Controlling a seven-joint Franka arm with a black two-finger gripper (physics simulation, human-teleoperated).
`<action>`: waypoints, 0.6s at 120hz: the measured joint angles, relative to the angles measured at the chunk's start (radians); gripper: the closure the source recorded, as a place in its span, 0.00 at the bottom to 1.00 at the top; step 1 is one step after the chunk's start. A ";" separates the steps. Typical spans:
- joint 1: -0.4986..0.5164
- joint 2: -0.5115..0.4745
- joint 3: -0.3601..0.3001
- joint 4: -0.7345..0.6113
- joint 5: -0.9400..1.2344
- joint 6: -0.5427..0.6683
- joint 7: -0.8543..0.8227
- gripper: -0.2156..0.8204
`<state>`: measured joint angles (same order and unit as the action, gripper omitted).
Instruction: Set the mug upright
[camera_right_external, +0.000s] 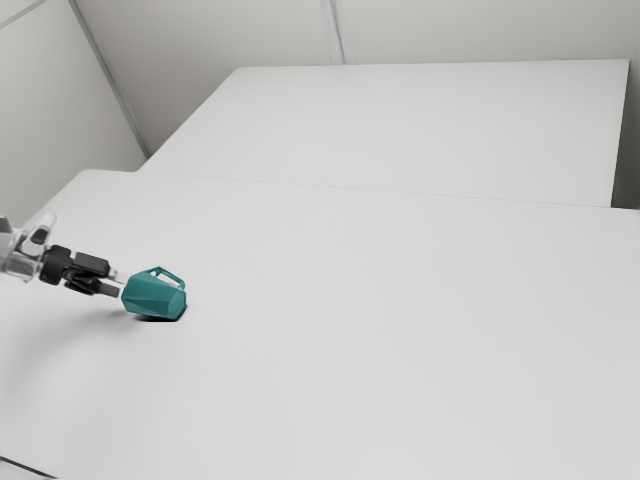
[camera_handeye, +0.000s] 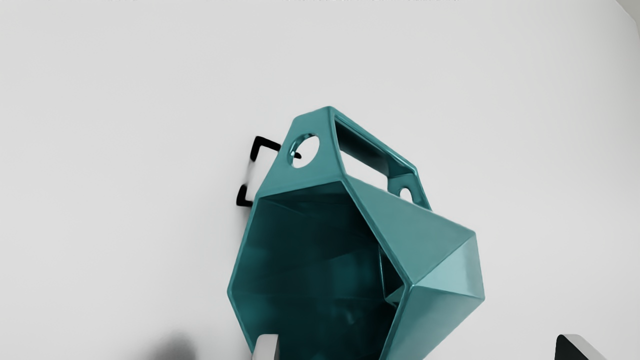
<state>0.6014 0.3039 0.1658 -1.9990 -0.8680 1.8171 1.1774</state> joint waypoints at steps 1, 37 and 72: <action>0.000 0.001 -0.001 0.000 0.000 0.000 -0.001 0.21; -0.002 0.007 -0.041 0.004 0.000 -0.005 -0.046 0.21; -0.002 0.025 -0.066 0.003 0.000 -0.006 -0.098 0.22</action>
<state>0.5999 0.3287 0.0994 -1.9961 -0.8682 1.8108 1.0795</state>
